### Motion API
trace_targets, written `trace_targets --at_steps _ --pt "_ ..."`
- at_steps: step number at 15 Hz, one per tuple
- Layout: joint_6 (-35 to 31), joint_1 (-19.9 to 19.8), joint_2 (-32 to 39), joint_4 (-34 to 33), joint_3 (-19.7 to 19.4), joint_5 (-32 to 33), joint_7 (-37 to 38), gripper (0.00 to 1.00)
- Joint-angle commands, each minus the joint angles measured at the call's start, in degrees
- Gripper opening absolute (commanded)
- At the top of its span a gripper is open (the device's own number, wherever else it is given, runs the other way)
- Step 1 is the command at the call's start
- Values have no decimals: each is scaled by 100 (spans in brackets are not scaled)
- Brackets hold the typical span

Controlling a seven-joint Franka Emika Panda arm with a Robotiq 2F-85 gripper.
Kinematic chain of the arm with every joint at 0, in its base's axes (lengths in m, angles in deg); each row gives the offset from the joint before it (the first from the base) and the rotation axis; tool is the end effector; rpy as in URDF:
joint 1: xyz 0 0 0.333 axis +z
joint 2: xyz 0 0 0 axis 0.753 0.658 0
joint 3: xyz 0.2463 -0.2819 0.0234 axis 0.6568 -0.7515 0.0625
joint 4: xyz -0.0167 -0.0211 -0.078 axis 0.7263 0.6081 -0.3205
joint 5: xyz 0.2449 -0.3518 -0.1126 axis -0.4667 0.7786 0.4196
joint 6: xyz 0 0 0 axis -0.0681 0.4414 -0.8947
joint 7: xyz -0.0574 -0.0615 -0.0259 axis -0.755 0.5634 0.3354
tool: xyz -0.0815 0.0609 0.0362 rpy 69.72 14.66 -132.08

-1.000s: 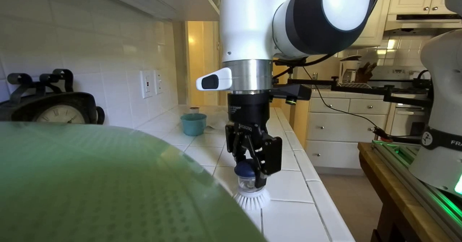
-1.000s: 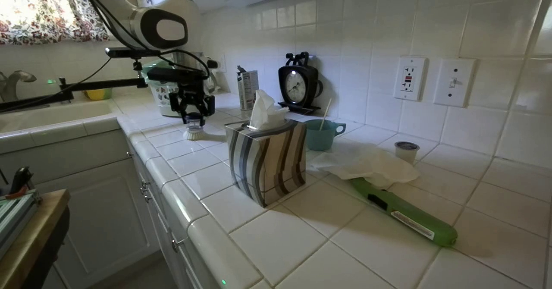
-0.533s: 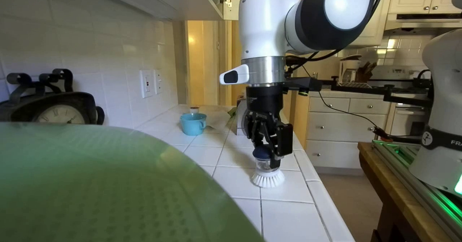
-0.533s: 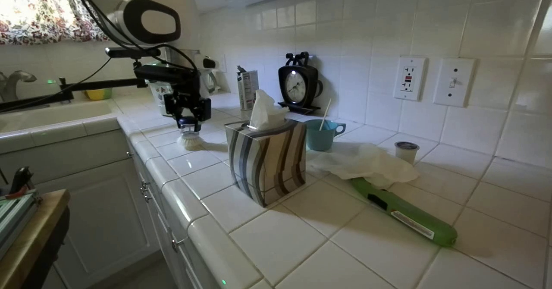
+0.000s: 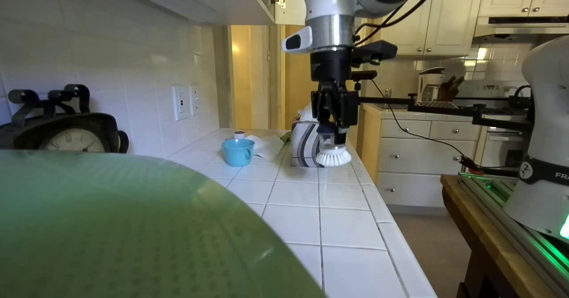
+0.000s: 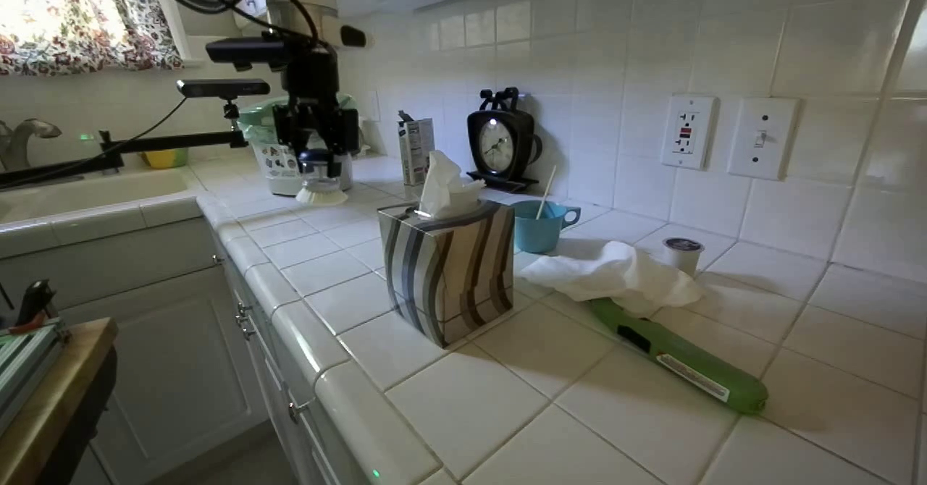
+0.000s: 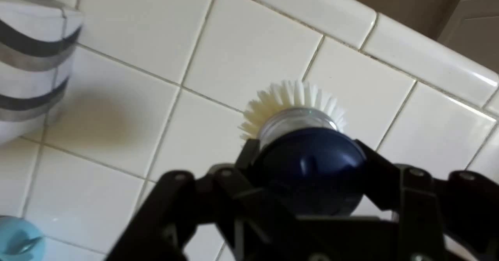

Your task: Open the left door of the top cabinet then pick up the blush and put it in the cabinet

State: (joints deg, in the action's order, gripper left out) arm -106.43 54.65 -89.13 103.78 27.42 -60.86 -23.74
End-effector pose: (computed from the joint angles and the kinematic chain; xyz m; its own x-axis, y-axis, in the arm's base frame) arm 0.5113 0.1330 0.3739 0.8199 0.5700 -0.0530 0.5692 -0.8216 -0.0303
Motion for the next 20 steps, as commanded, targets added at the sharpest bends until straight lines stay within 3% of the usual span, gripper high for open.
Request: trace_targets --at_steps 1,8,12,13,14,18,19,20 --pt "854 -15 -659 -90 -253 4 -282 34" --pt "2258 -71 -1630 -781 -824 345 -946 34" --pt "2702 8 -1973 -1167 -896 639 -1487 34" --pt "2524 -18 -1941 -1057 -880 491 -1136 34" --pt "2555 -10 -1993 -1084 -881 503 -1151 59" --pt "2534 -14 -1923 -1045 -878 500 -1150 59" --pt "2534 -15 -1922 -1045 -878 500 -1150 34" --pt "2416 -41 -1863 -1097 -866 555 -1079 34"
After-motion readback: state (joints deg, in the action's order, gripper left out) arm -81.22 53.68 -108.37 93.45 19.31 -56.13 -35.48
